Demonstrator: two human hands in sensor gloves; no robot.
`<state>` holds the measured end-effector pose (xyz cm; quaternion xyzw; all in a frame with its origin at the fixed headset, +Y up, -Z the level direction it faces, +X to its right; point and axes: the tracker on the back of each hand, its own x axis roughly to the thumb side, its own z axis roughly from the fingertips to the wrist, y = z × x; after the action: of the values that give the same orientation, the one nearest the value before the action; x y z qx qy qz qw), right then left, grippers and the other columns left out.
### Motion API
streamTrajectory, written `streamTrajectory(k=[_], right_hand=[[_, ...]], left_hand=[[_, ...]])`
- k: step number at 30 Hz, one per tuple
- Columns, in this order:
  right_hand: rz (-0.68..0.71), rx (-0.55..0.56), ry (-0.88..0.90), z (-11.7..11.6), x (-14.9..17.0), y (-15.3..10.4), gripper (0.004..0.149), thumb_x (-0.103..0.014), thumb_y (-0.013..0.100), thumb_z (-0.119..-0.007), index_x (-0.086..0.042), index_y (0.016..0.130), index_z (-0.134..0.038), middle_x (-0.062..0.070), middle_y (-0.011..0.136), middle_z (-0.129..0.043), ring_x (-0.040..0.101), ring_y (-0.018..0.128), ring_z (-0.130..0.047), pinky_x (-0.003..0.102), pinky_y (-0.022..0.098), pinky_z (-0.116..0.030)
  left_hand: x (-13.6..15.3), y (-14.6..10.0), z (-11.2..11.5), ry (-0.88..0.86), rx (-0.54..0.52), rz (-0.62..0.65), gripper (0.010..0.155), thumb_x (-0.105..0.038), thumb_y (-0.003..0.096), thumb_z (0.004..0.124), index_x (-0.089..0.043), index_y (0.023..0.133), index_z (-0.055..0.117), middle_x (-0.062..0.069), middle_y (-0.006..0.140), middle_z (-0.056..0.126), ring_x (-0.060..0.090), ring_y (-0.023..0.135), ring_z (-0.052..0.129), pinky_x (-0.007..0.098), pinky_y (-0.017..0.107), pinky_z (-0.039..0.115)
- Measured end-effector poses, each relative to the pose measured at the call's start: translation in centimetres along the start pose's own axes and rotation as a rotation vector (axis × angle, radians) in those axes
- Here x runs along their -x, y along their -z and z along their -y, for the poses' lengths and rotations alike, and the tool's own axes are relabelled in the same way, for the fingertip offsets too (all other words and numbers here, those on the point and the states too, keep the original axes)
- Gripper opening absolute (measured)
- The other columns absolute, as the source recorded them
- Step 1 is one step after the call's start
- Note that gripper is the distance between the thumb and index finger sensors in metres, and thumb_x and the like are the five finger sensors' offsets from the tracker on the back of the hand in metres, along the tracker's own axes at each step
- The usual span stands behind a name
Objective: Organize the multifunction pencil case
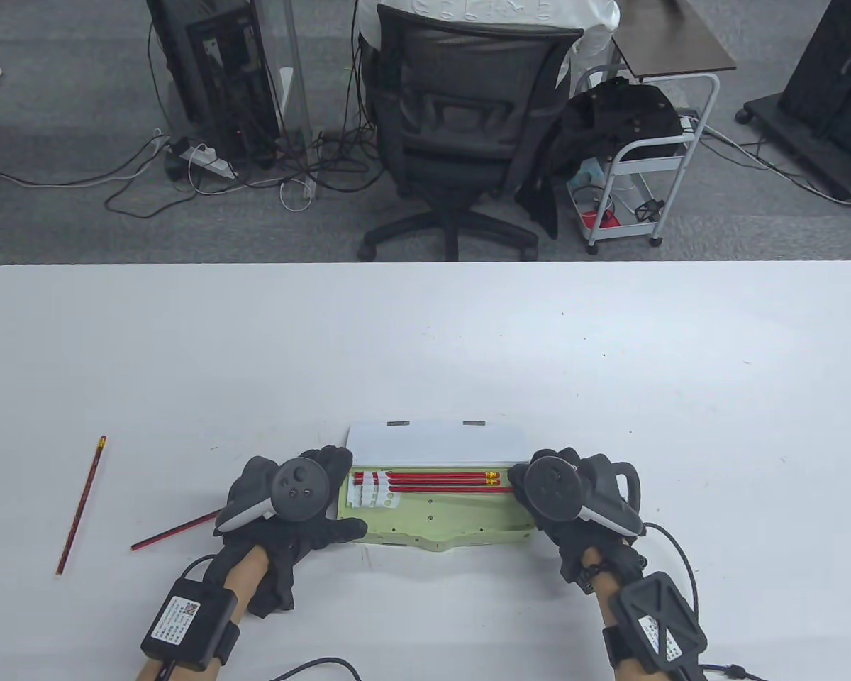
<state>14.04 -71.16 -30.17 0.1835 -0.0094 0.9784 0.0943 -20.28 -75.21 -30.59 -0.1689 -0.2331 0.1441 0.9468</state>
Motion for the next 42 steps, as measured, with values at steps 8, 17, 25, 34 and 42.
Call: streamTrajectory(k=[8,17,25,34,42], right_hand=[[0.031,0.086,-0.027,-0.3,-0.5,0.2,0.041,-0.029,0.045,-0.087,-0.015,0.083,-0.09,0.009,0.077,-0.092,0.035,0.067,-0.094,0.057,0.058,-0.081],[0.051,0.081,-0.04,-0.4,-0.9,0.2,0.041,-0.028,0.045,-0.088,-0.015,0.083,-0.089,0.008,0.076,-0.093,0.034,0.068,-0.094,0.057,0.059,-0.08],[0.06,0.074,-0.054,-0.5,-1.2,0.3,0.041,-0.028,0.045,-0.088,-0.015,0.084,-0.089,0.008,0.076,-0.094,0.034,0.069,-0.094,0.058,0.06,-0.079],[-0.016,0.128,0.059,0.4,0.4,0.0,0.045,-0.032,0.05,-0.08,-0.012,0.089,-0.084,0.012,0.082,-0.09,0.039,0.073,-0.091,0.06,0.061,-0.077],[-0.283,0.052,0.179,-0.3,3.9,-0.8,0.061,-0.037,0.053,-0.075,-0.003,0.103,-0.067,0.028,0.099,-0.073,0.055,0.087,-0.078,0.069,0.064,-0.067]], left_hand=[[-0.1,0.0,0.0,0.018,0.0,-0.004,0.103,-0.064,0.0407,0.072,-0.007,0.116,0.029,0.027,0.124,0.04,0.059,0.11,0.042,0.074,0.072,0.045],[-0.1,0.0,0.0,0.02,0.002,-0.004,0.103,-0.064,0.0408,0.071,-0.007,0.116,0.029,0.027,0.124,0.04,0.06,0.11,0.041,0.074,0.072,0.045],[-0.2,0.0,0.0,0.026,0.002,-0.006,0.103,-0.064,0.0409,0.071,-0.006,0.116,0.029,0.027,0.123,0.04,0.06,0.11,0.041,0.074,0.072,0.045],[-0.2,0.0,0.0,0.021,0.006,-0.007,0.103,-0.064,0.0407,0.072,-0.007,0.116,0.029,0.027,0.124,0.04,0.06,0.11,0.041,0.074,0.072,0.045],[-0.2,0.0,0.1,0.021,0.004,-0.009,0.103,-0.064,0.0411,0.071,-0.007,0.116,0.029,0.027,0.124,0.04,0.06,0.11,0.042,0.074,0.072,0.045]])
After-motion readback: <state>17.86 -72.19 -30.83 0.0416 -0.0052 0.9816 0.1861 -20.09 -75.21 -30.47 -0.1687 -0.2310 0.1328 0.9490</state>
